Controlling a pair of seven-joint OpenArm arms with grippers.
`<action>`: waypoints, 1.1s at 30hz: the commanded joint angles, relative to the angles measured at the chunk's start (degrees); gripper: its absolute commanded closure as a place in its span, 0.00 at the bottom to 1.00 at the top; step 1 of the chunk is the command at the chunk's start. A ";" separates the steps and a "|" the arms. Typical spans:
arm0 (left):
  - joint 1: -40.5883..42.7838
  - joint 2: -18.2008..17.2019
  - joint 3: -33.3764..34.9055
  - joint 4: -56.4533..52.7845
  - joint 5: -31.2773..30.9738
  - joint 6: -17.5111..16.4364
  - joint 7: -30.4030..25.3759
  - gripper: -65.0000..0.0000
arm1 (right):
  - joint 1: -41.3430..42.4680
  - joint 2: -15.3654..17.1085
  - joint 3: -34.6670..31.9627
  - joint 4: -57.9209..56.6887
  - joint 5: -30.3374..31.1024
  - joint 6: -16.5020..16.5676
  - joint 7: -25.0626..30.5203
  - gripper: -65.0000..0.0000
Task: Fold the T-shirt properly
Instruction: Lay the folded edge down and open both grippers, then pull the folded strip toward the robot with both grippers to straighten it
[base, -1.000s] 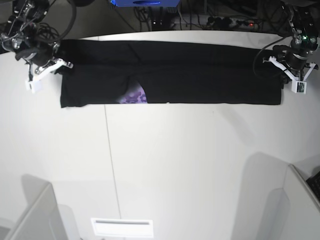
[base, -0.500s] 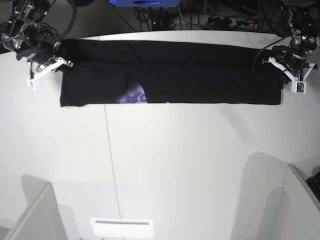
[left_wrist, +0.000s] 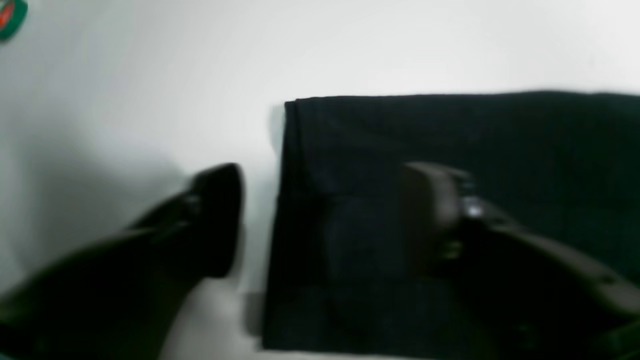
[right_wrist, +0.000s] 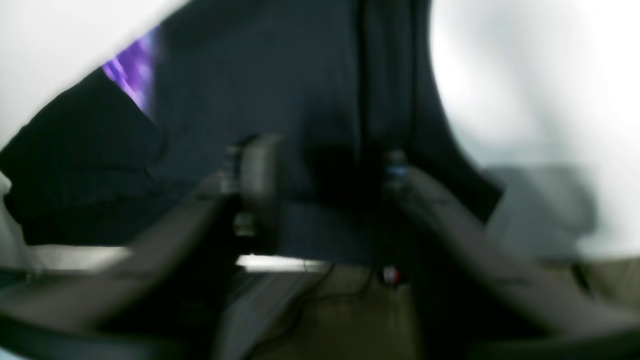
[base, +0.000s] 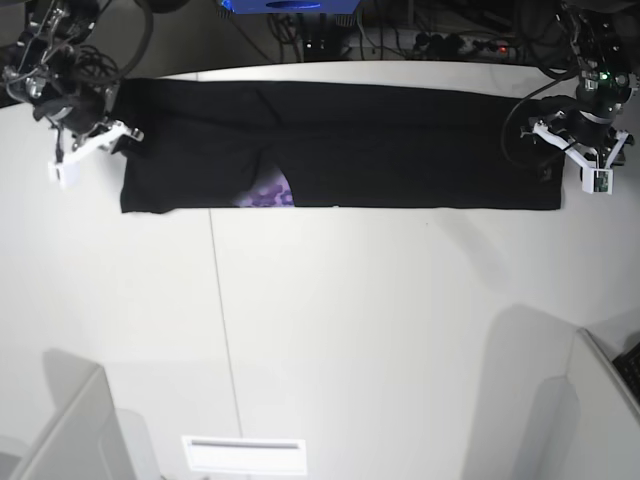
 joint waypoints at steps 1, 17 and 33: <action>-1.08 -0.25 -0.31 0.61 -0.18 -0.17 -1.05 0.55 | 1.32 1.01 -1.44 1.21 1.23 2.18 1.35 0.91; -11.62 1.51 0.13 -20.32 0.00 0.10 -1.31 1.00 | 18.90 2.68 -4.61 -19.98 -14.25 5.96 8.29 1.00; -10.83 1.51 -0.40 -14.95 0.00 0.10 -1.05 1.00 | 16.70 2.15 -5.13 -14.18 -18.82 6.22 13.74 1.00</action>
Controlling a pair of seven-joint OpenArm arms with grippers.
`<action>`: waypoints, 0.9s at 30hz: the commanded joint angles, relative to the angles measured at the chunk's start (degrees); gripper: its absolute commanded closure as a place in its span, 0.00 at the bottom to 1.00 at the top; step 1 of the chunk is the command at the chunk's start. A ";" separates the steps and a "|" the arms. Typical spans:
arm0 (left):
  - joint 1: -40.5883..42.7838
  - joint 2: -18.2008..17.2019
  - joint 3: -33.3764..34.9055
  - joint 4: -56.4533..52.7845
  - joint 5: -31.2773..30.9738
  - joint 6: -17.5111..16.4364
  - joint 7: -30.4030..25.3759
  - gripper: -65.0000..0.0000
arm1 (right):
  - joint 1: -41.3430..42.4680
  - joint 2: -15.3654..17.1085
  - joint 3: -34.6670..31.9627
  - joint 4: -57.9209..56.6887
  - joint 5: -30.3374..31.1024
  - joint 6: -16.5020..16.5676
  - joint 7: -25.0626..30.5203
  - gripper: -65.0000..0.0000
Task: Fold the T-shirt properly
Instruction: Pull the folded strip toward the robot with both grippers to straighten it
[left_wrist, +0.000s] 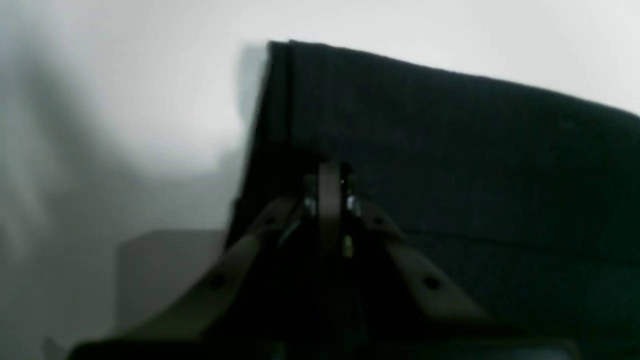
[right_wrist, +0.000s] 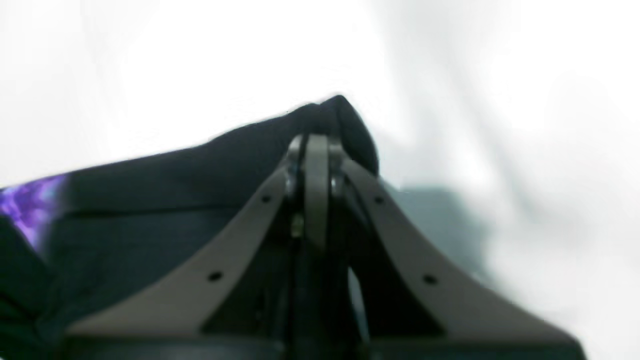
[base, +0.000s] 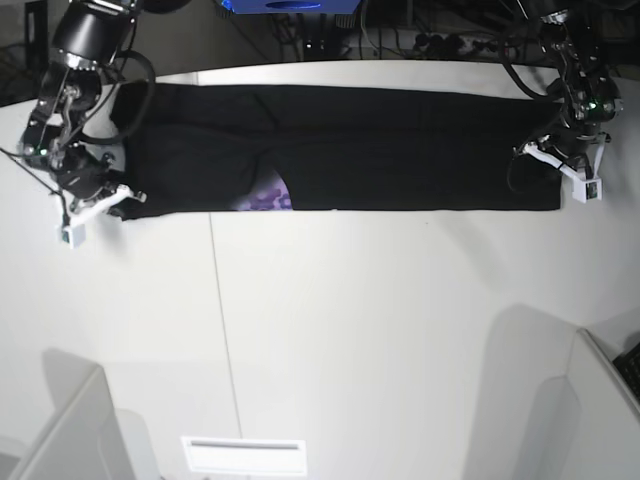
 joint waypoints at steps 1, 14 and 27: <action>0.08 -0.85 -0.40 2.30 -0.51 -0.27 -1.13 1.00 | -0.40 -0.15 0.05 4.33 1.14 0.47 -0.14 1.00; 0.25 -0.59 0.13 -6.40 -0.51 -0.19 -5.79 1.00 | -8.22 -5.34 -0.04 3.89 1.05 0.47 -4.45 1.00; -6.25 -0.85 -0.22 -14.49 -0.51 -0.10 -8.34 1.00 | 1.01 -5.60 -0.04 -6.83 0.70 0.39 -2.08 1.00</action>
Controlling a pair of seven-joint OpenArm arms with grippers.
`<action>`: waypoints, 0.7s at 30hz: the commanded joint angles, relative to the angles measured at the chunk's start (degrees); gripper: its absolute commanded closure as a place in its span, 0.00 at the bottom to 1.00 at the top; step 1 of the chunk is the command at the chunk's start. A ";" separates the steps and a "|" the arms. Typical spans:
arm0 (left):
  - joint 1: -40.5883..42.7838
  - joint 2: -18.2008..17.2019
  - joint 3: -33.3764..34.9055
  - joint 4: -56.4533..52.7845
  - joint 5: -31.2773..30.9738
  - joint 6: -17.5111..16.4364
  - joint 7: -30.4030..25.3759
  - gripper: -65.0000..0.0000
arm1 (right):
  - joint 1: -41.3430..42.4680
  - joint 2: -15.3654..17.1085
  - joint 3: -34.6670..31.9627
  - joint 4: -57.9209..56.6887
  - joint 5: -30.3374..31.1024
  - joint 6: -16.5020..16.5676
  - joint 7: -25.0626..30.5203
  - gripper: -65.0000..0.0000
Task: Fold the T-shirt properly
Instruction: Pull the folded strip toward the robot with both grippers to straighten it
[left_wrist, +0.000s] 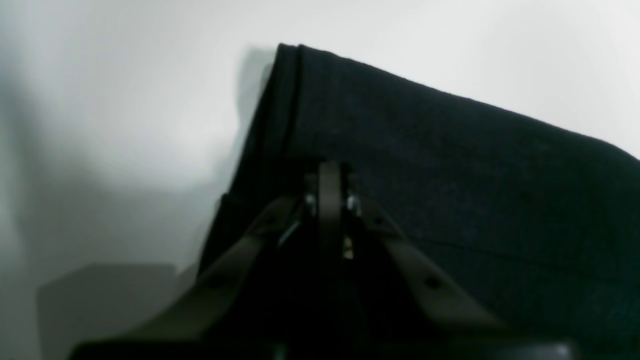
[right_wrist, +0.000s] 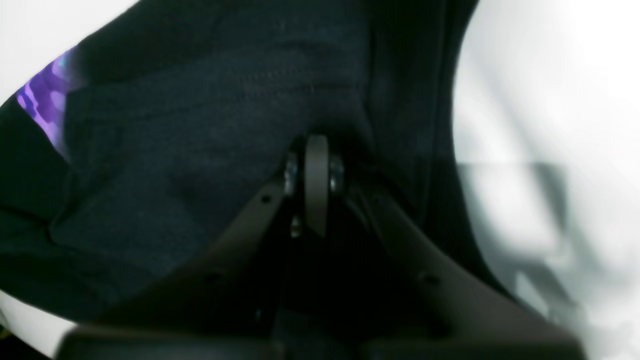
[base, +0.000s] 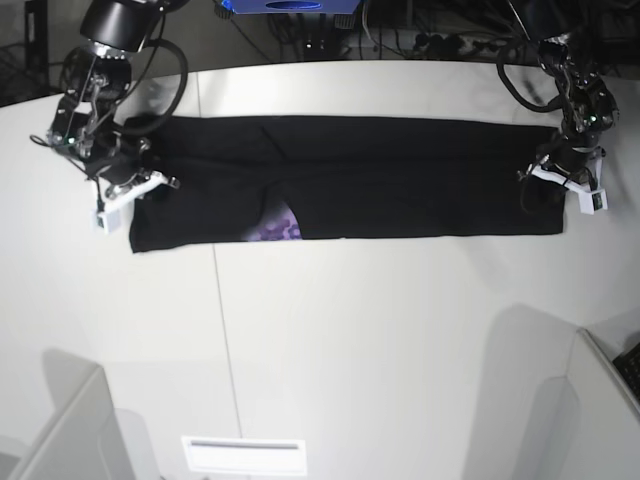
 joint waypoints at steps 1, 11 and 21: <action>-0.20 -0.33 -0.09 0.99 1.52 0.69 2.98 1.00 | 0.40 0.48 0.11 1.19 0.02 -0.29 -0.07 1.00; 5.16 2.22 -6.68 24.81 1.00 0.34 7.47 1.00 | -3.03 -1.11 0.20 16.40 0.28 -0.29 -3.41 1.00; 8.33 3.89 -16.79 29.03 0.91 -10.21 11.86 1.00 | -5.84 -1.11 0.20 18.42 0.28 -0.20 -3.59 1.00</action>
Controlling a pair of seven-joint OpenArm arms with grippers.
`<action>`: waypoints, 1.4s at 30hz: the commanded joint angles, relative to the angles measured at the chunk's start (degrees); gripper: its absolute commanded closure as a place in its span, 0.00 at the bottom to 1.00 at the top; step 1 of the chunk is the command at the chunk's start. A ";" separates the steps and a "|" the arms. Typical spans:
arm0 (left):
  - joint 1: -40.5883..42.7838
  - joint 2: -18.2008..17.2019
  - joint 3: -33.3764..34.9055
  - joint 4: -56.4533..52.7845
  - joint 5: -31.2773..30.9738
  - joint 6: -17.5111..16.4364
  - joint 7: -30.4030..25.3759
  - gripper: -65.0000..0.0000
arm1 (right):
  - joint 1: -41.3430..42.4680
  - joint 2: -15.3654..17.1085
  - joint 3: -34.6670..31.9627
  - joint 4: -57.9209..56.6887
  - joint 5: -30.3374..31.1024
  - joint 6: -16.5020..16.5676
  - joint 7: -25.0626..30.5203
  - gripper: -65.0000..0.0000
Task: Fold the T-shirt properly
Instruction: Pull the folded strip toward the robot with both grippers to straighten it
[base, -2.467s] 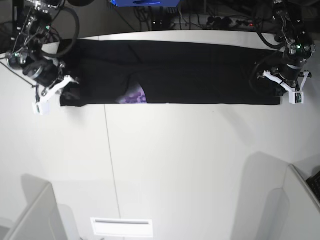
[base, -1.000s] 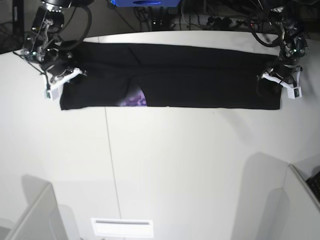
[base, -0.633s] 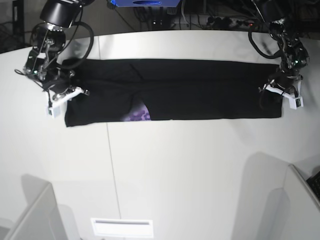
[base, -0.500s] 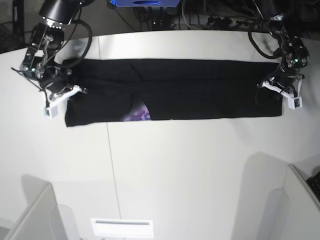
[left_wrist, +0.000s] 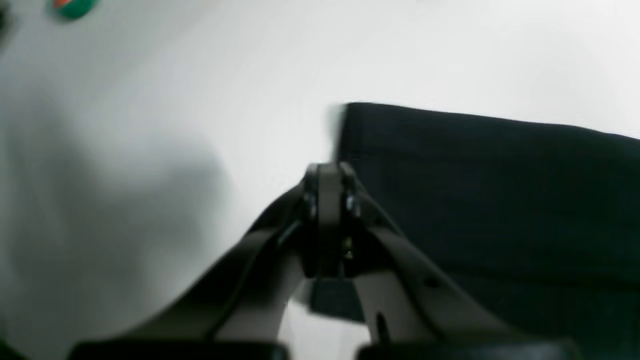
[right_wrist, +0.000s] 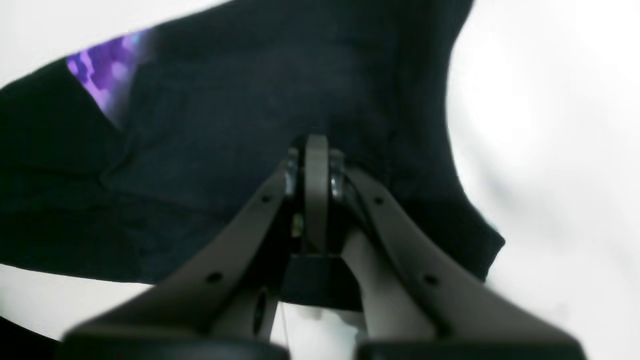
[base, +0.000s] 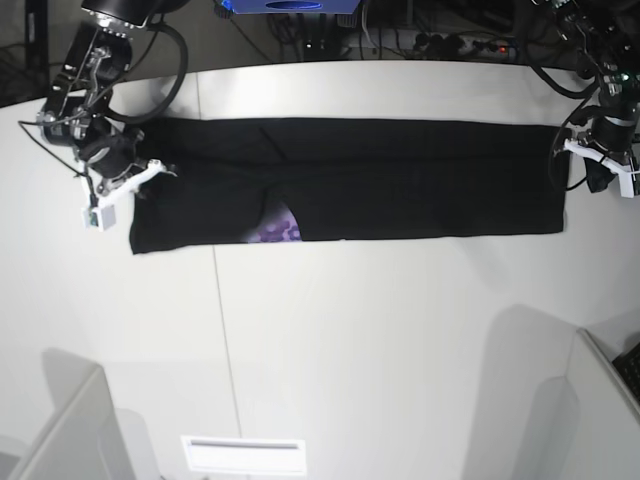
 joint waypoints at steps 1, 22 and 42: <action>0.59 -0.78 -1.28 0.59 -0.86 -1.83 -1.30 1.00 | -0.01 0.66 0.18 0.89 0.72 0.23 1.09 1.00; -4.07 -0.96 -4.18 -15.76 -0.77 -9.96 -1.38 0.03 | -1.41 0.22 -4.31 0.72 0.72 0.23 1.27 1.00; -9.25 -1.84 -2.34 -26.22 -0.68 -9.96 -1.47 0.06 | -1.59 0.14 -7.03 0.72 0.63 0.23 1.36 1.00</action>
